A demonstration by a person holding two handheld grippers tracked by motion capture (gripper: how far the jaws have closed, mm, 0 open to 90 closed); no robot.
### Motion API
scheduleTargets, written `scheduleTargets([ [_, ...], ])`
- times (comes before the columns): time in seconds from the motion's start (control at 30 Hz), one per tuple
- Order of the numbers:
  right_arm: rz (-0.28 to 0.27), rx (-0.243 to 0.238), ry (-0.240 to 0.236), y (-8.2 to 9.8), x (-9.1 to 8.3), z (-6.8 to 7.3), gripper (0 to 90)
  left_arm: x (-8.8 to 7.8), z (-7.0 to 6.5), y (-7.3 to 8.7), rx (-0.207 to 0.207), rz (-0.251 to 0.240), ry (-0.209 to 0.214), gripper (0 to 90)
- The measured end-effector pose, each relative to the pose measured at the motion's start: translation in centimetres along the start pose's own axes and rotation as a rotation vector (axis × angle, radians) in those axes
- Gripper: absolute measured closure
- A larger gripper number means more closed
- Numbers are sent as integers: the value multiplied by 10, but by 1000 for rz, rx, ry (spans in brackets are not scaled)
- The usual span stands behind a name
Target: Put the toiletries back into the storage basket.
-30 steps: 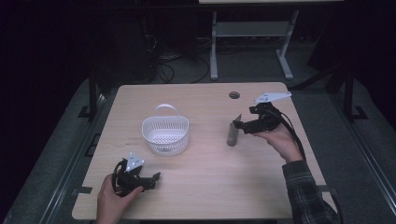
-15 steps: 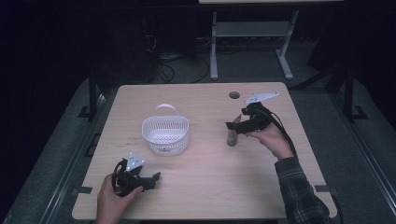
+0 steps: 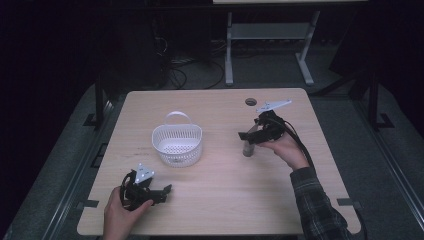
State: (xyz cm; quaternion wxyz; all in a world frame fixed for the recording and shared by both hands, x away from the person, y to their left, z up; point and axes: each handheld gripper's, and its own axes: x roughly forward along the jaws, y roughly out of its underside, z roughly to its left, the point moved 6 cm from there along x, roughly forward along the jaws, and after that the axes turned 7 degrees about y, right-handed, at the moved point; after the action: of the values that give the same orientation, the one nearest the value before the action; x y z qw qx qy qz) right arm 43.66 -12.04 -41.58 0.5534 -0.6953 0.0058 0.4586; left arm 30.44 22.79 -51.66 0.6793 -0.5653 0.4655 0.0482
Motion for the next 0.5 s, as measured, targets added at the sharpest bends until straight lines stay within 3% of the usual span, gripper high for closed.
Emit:
scheduleTargets([
  [0.13,2,-10,2,0,1,1,207,0,0,0,0,0,0,126],
  [0.5,-14,-34,15,-2,0,4,290,0,0,0,0,0,0,126],
])
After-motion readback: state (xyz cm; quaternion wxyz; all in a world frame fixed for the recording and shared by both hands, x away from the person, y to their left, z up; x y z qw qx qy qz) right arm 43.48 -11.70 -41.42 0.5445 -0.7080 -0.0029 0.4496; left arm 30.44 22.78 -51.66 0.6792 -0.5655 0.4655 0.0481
